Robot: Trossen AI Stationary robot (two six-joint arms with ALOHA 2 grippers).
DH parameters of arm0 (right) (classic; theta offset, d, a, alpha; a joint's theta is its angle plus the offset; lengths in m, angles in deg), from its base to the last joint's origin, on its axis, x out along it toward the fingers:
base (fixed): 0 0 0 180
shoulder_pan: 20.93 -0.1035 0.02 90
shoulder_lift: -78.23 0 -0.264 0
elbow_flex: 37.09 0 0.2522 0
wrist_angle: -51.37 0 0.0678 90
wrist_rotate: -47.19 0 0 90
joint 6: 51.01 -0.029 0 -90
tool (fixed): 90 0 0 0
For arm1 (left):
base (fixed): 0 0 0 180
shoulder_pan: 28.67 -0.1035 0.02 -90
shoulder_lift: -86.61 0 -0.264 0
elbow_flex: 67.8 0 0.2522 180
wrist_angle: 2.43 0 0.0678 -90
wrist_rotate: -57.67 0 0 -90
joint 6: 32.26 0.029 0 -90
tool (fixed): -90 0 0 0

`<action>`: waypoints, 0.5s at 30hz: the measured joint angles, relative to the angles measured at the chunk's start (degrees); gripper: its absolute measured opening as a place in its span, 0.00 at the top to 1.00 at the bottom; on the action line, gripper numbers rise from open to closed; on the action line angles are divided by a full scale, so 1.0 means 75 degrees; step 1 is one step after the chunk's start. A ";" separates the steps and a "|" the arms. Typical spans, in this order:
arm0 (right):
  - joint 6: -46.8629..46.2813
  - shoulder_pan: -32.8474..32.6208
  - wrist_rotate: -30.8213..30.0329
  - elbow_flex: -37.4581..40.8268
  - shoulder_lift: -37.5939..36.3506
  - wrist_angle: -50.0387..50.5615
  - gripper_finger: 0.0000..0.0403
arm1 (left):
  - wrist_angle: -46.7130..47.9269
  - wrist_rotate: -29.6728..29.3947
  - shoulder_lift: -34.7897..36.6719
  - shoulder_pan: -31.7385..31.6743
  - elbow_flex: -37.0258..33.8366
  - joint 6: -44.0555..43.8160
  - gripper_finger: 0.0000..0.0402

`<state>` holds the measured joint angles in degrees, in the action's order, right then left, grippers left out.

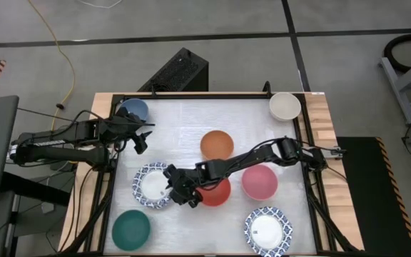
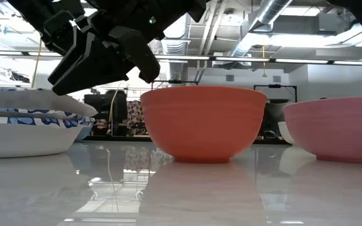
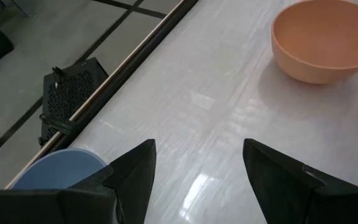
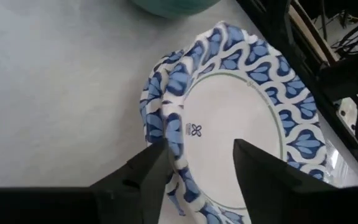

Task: Nest bowls inside each other
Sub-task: Stack the top white patterned bowl on top of the other middle white patterned bowl, then stack the bottom white patterned bowl on top of the other top white patterned bowl

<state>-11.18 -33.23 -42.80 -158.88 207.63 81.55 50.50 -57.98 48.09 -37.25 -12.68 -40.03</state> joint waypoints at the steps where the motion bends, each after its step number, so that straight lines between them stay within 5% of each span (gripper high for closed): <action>1: -0.0080 0.0000 0.0004 0.0000 -0.0016 -0.0043 0.48 | 0.0001 0.0000 0.0002 0.0001 0.0000 0.0000 0.42; 7: -0.0619 -0.0073 0.0029 -0.0187 -0.0178 0.0116 0.46 | 0.0001 0.0000 -0.0001 0.0000 0.0000 0.0000 0.42; 15: -0.3452 -0.0391 0.0023 -0.1163 -0.0242 0.4641 0.46 | 0.0125 0.0429 0.0002 0.0000 0.0000 0.0079 0.42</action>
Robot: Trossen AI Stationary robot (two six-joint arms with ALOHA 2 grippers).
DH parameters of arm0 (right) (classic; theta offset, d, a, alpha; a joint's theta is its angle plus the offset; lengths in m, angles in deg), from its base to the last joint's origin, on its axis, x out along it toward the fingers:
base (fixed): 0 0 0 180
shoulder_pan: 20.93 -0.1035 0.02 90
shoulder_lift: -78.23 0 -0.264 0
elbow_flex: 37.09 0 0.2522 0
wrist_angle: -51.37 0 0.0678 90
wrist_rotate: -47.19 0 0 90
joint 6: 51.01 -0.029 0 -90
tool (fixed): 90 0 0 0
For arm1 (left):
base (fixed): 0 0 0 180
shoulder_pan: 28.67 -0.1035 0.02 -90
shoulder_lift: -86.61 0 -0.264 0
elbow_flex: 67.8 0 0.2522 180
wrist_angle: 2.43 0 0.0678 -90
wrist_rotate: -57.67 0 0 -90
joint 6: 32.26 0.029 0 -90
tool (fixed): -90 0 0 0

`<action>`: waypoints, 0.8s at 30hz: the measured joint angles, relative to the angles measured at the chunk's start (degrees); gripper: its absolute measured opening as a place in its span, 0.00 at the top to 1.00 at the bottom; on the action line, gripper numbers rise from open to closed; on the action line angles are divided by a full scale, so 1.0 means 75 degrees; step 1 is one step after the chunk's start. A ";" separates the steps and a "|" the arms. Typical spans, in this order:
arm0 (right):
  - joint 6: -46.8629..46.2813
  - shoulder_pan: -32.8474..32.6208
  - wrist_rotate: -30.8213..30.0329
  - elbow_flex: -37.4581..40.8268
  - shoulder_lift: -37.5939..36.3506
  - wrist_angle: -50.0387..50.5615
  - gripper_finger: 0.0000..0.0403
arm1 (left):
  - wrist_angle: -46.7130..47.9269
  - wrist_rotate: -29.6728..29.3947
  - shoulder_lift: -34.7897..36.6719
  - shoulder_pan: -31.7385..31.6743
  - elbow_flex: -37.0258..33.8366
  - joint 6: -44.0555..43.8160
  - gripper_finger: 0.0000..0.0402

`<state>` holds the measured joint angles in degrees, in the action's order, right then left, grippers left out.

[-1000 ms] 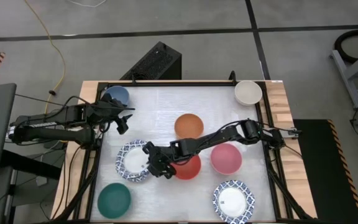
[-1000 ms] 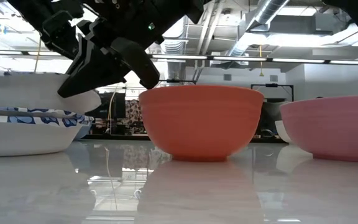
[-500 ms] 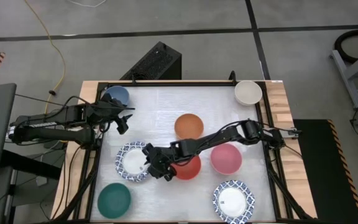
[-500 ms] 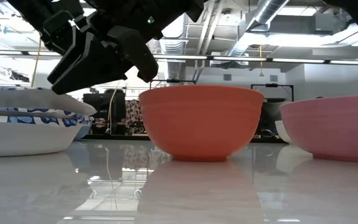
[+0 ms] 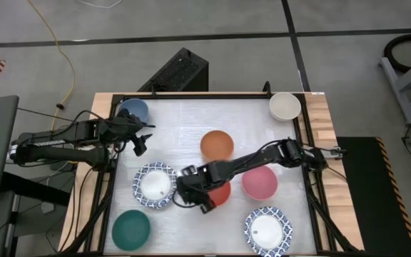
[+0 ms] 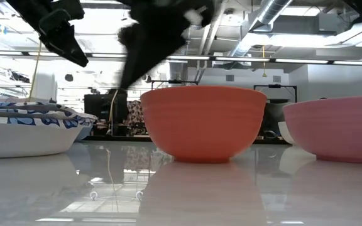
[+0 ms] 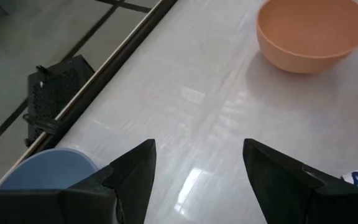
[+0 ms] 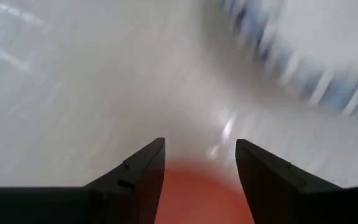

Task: Nest bowls inside each other
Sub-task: Stack the bottom white patterned bowl on top of the other top white patterned bowl

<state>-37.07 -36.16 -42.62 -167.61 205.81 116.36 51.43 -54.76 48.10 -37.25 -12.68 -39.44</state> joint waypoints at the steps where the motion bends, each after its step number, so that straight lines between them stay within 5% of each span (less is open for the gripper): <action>1: -0.0519 -0.0058 0.0002 -0.0089 -0.0002 0.0566 0.46 | 0.0002 0.0008 -0.0001 0.0000 0.0000 0.0003 0.42; 9: -0.3082 -0.0703 0.0919 -0.0207 0.0008 0.3737 0.46 | -0.0001 0.0020 -0.0003 0.0001 0.0000 0.0090 0.42; 15: -0.3642 -0.1275 0.1148 -0.0212 -0.0231 0.3726 0.46 | -0.0007 0.0020 -0.0002 -0.0002 0.0000 0.0096 0.42; 24: -0.4724 -0.1686 -0.0031 -0.0212 -0.1094 0.3621 0.46 | -0.0016 0.0016 -0.0002 -0.0002 0.0000 0.0099 0.42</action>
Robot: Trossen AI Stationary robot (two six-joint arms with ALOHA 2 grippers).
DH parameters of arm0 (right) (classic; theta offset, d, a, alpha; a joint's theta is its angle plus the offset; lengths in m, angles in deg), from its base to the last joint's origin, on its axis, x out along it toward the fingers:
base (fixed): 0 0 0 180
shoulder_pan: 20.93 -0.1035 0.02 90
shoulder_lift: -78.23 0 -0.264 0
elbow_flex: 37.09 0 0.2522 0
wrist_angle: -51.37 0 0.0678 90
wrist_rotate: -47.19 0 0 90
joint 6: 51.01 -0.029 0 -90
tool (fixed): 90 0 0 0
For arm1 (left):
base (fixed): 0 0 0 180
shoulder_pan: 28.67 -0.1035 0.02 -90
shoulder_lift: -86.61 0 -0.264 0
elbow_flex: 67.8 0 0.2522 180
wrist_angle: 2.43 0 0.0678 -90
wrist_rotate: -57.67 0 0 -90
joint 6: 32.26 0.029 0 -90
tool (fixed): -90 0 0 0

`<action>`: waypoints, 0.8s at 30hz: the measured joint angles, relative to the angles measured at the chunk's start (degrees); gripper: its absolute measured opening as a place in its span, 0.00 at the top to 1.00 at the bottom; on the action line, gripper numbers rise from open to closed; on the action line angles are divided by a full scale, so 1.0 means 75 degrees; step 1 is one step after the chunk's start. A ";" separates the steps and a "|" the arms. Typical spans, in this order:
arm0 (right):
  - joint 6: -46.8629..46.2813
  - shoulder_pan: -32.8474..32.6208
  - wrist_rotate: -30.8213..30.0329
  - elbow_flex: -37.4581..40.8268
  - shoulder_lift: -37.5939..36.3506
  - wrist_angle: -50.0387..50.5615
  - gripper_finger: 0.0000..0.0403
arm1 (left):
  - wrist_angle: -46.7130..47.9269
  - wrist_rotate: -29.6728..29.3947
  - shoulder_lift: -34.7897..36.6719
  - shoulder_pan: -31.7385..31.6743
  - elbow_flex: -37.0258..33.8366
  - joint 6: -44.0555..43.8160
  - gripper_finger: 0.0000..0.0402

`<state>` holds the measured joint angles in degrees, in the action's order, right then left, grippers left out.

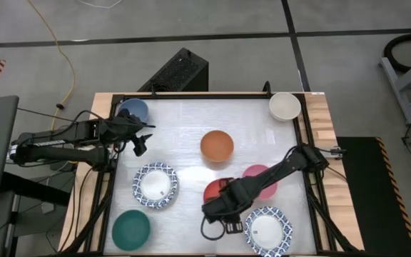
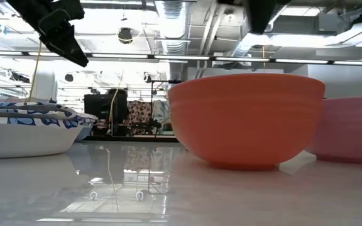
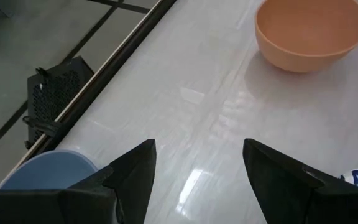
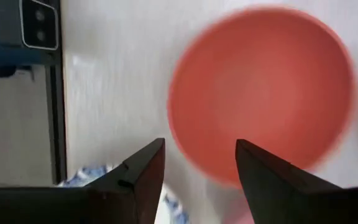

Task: Nest bowls inside each other
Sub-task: Stack the bottom white patterned bowl on top of the other top white patterned bowl

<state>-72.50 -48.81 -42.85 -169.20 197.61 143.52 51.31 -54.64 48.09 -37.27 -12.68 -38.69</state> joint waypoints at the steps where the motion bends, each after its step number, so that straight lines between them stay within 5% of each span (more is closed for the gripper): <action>1: -0.0260 -0.0060 -0.0017 -0.0002 -0.0081 0.0162 0.46 | -0.0003 -0.0002 -0.0001 0.0001 0.0000 0.0000 0.42; 8: -0.0882 -0.0775 -0.0360 0.0389 -0.0141 0.0839 0.46 | 0.0008 0.0159 -0.0001 0.0000 0.0000 -0.0012 0.42; 17: -0.0532 -0.0922 0.0554 0.1695 -0.0226 0.0063 0.50 | 0.0009 0.0251 -0.0001 0.0000 0.0000 -0.0022 0.42; 24: -0.0547 -0.0790 0.0657 0.3256 -0.1317 -0.1429 0.53 | 0.0023 0.0329 -0.0001 0.0003 0.0000 -0.0086 0.42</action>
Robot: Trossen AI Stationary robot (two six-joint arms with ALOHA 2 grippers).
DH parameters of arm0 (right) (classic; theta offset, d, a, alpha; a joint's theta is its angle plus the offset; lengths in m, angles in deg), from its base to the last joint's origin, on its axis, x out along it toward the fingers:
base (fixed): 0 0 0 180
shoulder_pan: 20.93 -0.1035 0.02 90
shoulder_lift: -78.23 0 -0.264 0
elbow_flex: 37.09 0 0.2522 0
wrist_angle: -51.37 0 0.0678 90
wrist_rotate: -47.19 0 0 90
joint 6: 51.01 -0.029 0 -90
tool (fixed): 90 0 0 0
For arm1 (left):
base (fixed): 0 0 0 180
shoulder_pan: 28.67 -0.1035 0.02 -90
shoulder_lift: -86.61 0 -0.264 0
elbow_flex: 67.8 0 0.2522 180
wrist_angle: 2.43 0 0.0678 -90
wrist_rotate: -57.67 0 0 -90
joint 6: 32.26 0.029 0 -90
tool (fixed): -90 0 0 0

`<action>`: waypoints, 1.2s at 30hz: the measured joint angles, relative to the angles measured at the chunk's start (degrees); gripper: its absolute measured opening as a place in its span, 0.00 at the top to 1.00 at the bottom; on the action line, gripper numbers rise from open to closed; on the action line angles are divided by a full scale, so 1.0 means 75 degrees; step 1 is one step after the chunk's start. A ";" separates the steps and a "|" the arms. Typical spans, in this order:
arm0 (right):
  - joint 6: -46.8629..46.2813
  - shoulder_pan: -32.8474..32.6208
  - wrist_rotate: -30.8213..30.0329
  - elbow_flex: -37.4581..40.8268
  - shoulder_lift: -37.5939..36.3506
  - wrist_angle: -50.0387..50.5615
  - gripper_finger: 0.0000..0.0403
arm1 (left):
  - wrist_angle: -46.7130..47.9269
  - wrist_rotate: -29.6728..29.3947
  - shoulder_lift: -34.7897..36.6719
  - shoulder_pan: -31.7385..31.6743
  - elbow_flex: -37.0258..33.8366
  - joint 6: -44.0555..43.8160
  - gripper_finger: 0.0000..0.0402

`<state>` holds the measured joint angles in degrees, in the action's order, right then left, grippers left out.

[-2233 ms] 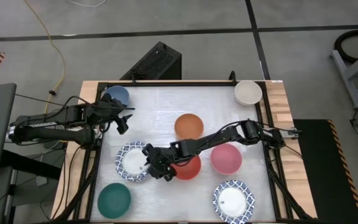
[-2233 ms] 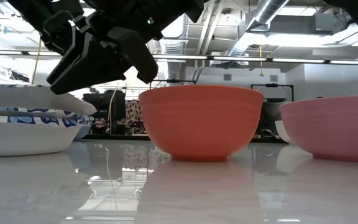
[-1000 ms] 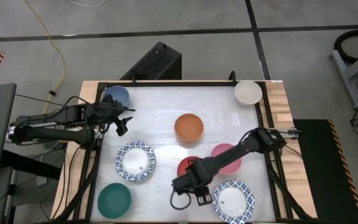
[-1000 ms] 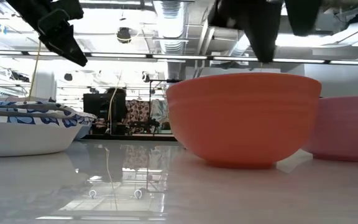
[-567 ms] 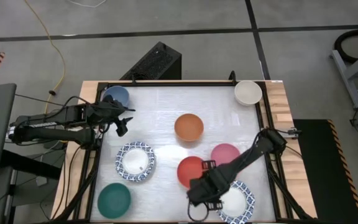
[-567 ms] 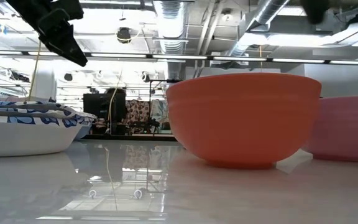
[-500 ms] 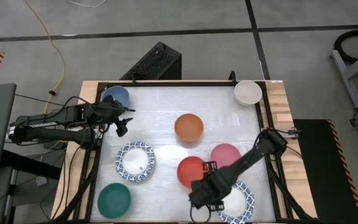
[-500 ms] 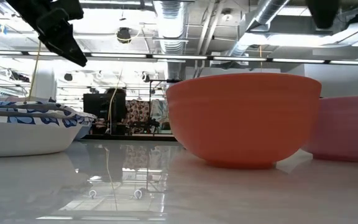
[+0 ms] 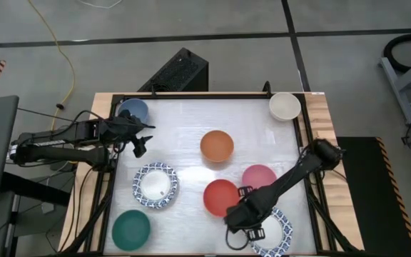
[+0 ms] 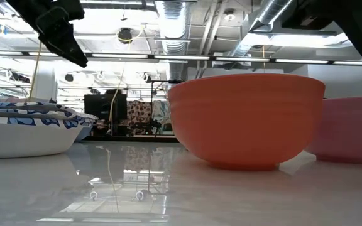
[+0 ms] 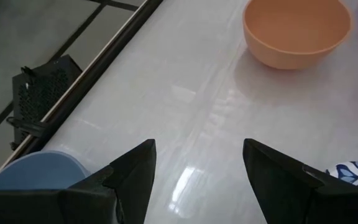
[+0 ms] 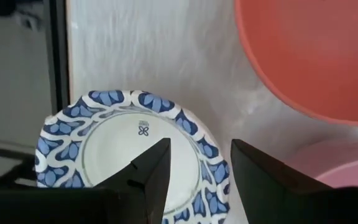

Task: Nest bowls inside each other
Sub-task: Stack the bottom white patterned bowl on top of the other top white patterned bowl

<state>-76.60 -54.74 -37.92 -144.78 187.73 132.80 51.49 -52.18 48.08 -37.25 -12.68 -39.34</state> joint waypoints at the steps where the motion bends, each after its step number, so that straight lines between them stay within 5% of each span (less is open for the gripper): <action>1: -0.0077 0.0032 0.0000 0.0280 -0.0197 -0.0251 0.53 | -0.0001 0.0003 0.0003 -0.0003 0.0000 -0.0017 0.42; 9: 0.0075 0.0124 0.0119 0.1697 -0.0892 -0.2117 0.53 | 0.0001 0.0001 0.0003 -0.0002 0.0000 -0.0035 0.42; 36: 0.1538 0.0031 0.0548 0.2665 -0.0808 -0.2702 0.53 | -0.0012 -0.0040 0.0000 -0.0002 0.0000 -0.0322 0.42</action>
<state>-65.06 -54.50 -33.81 -124.79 181.66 112.53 51.40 -52.48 48.08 -37.26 -12.68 -41.75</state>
